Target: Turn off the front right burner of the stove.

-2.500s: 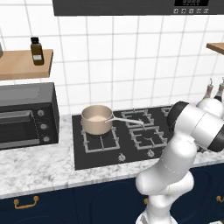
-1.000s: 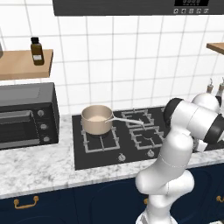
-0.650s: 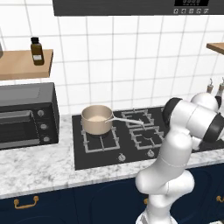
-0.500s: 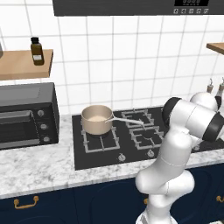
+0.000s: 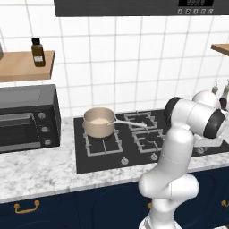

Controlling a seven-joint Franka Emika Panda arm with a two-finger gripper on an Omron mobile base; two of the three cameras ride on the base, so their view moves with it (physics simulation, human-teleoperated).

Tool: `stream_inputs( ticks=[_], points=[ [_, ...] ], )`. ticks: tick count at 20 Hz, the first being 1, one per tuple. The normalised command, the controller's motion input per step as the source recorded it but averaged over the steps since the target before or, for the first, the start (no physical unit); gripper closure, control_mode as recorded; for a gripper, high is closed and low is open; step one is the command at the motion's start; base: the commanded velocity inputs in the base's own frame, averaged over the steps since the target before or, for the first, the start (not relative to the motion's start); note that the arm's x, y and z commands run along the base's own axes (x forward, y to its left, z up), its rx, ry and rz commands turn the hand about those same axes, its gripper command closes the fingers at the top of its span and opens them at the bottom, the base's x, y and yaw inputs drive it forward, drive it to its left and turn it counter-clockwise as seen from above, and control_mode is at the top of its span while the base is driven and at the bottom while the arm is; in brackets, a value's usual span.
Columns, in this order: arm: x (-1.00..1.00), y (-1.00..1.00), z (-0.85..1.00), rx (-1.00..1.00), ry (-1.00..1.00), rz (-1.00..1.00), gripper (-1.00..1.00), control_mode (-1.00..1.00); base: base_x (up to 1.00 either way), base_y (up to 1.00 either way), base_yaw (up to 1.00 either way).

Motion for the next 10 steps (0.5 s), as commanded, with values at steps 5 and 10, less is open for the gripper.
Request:
stream_inputs(
  ticks=[5, 10],
  points=[
    [0.0, 0.0, -0.19, 0.0, 0.05, -0.92, 1.0, -1.0, 0.0, 0.0, 0.0],
    [-0.18, 0.01, -0.18, -0.01, 0.0, -0.63, 1.0, -1.0, 0.0, 0.0, 0.0]
  ],
)
